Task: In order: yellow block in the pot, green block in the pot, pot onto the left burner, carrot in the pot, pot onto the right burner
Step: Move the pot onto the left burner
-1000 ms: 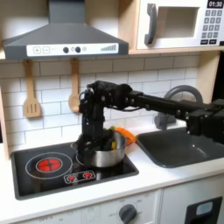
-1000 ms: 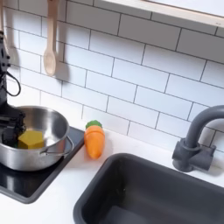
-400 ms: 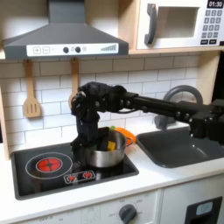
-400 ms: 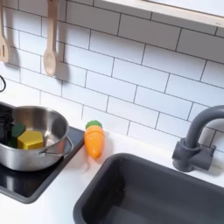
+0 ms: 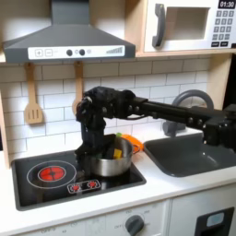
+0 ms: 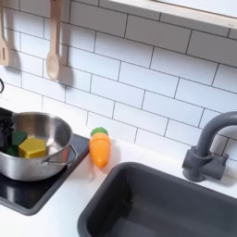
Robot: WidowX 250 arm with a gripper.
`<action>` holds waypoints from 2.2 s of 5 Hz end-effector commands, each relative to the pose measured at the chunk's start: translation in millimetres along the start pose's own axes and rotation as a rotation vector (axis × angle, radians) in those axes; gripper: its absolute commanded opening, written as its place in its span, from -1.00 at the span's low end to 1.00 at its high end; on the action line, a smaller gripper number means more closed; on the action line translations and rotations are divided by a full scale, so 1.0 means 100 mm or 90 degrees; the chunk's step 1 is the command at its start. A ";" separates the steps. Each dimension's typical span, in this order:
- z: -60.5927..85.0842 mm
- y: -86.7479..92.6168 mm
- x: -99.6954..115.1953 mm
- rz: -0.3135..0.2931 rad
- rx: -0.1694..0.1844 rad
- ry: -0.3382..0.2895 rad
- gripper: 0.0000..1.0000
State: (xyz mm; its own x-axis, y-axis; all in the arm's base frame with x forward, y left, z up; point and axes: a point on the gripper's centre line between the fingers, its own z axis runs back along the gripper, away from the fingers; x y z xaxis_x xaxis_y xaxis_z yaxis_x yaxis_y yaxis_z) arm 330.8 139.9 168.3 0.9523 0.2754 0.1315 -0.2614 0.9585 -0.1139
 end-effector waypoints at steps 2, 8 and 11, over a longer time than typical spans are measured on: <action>-0.12 -0.08 -0.04 -0.013 0.014 0.020 1.00; -0.09 -0.04 -0.01 -0.010 0.016 0.019 -1.00; 0.02 0.27 0.26 0.032 0.024 -0.004 -1.00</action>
State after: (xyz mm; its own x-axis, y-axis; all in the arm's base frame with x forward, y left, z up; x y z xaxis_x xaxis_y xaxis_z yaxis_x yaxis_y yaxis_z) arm 349.5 170.6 169.1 0.9394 0.3163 0.1326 -0.3069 0.9478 -0.0866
